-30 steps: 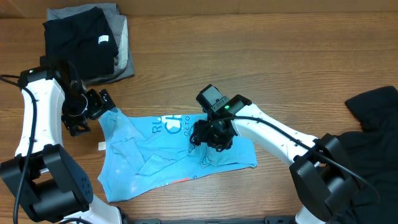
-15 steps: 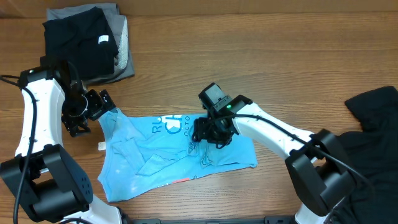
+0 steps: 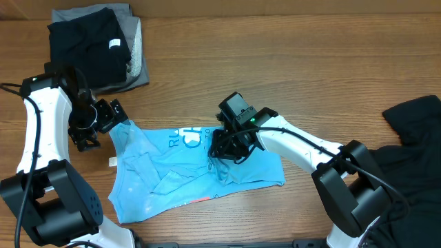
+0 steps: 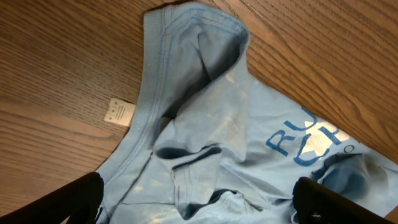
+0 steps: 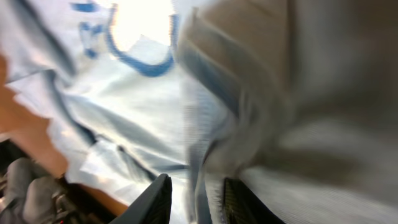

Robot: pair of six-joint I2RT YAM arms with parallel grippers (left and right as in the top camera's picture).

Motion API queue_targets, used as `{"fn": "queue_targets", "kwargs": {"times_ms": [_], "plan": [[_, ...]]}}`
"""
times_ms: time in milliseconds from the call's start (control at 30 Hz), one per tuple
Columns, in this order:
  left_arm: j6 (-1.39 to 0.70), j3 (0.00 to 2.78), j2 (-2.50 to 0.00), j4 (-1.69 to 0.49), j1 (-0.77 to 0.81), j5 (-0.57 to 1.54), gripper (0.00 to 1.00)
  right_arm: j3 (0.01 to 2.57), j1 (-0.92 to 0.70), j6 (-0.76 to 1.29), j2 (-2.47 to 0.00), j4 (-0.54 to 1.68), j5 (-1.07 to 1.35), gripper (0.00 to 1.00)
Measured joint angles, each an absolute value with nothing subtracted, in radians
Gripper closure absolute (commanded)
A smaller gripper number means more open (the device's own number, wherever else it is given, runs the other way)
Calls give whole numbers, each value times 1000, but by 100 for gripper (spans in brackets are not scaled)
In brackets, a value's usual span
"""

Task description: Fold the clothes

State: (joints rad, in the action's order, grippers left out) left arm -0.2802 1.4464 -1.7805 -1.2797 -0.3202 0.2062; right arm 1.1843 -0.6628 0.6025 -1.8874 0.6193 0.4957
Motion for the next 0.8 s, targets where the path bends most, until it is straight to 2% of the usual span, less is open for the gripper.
{"fn": "queue_targets", "kwargs": {"times_ms": [100, 267, 533, 800], "plan": [[-280, 1446, -1781, -1280, -320, 206, 0, 1184, -663, 601, -1887, 603, 535, 61], [-280, 1446, -1781, -1280, -320, 206, 0, 1184, -662, 602, -1887, 606, 579, 61], [-280, 1446, -1781, -1280, -320, 206, 0, 1237, -596, 563, -1886, 786, 595, 54], [-280, 1446, -1781, -1280, -320, 206, 0, 1249, -573, 554, -1881, 855, 570, 54]]}}
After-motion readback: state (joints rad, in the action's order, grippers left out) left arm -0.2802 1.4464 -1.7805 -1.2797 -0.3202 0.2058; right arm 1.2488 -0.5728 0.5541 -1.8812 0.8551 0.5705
